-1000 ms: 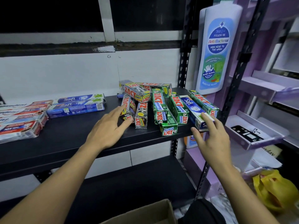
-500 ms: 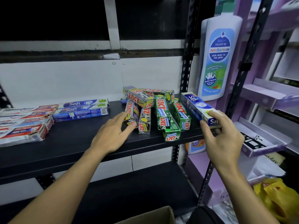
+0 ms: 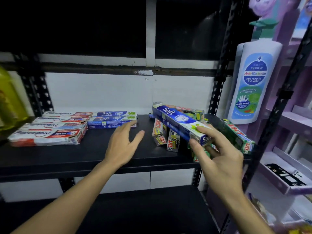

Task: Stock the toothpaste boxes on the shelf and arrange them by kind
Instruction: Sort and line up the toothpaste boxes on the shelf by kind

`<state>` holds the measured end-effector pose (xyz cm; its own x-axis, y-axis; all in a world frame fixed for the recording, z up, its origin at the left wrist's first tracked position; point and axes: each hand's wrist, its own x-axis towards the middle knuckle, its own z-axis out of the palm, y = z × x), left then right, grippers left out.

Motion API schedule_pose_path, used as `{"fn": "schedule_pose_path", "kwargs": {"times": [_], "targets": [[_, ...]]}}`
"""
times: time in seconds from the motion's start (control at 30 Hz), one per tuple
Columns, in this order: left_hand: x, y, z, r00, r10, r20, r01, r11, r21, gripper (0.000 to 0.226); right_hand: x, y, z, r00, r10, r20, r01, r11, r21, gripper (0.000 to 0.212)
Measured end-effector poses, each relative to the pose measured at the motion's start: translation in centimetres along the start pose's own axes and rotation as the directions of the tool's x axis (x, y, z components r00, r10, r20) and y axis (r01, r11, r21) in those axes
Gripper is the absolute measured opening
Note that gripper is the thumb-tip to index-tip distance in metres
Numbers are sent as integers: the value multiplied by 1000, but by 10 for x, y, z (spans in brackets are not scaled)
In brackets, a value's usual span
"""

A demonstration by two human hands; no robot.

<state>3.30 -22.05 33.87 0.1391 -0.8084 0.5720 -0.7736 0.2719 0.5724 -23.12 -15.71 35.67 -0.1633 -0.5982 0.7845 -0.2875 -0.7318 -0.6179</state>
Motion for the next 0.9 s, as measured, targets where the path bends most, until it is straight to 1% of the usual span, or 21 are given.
{"fn": "schedule_pose_path", "kwargs": {"times": [0.1, 0.2, 0.27, 0.33, 0.37, 0.4, 0.43, 0.5, 0.57, 0.63, 0.7, 0.77, 0.9], "targets": [[-5, -27, -42, 994, 48, -100, -33, 989, 143, 55, -9, -9, 33, 989, 9, 146, -19, 997, 72, 27], [-5, -62, -88, 977, 82, -195, -17, 949, 313, 50, -20, -16, 68, 966, -5, 257, -21, 995, 100, 27], [-5, -88, -115, 975, 46, -219, 50, 909, 414, 50, -27, -17, 92, 946, 5, 325, -47, 991, 123, 26], [-6, -113, -136, 979, -25, -204, 128, 852, 508, 52, -31, -16, 111, 908, 53, 415, -119, 984, 134, 25], [-8, -125, -144, 979, -61, -192, 157, 826, 541, 53, -30, -15, 118, 879, 95, 467, -168, 979, 117, 25], [-10, -134, -149, 979, -95, -180, 181, 810, 558, 56, -28, -13, 124, 852, 128, 507, -186, 980, 66, 24], [-12, -141, -152, 978, -123, -169, 199, 801, 564, 60, -25, -10, 128, 832, 144, 536, -158, 987, -20, 24], [-15, -151, -153, 976, -161, -144, 215, 797, 565, 68, -17, -4, 136, 785, 159, 599, -57, 981, -186, 25], [-15, -156, -151, 979, -169, -116, 205, 793, 574, 75, -9, 2, 145, 722, 191, 665, 19, 955, -295, 30], [-14, -156, -151, 973, -212, -89, 223, 783, 580, 82, 0, 9, 157, 686, 218, 695, 92, 921, -379, 34], [-12, -157, -151, 959, -268, -90, 268, 759, 593, 90, 8, 14, 170, 677, 231, 699, 122, 901, -416, 37], [-12, -158, -150, 945, -308, -109, 308, 730, 610, 95, 14, 22, 183, 681, 239, 692, 111, 900, -421, 40], [-10, -160, -149, 936, -329, -123, 329, 699, 635, 102, 11, 40, 191, 694, 228, 683, 110, 904, -413, 46]]}}
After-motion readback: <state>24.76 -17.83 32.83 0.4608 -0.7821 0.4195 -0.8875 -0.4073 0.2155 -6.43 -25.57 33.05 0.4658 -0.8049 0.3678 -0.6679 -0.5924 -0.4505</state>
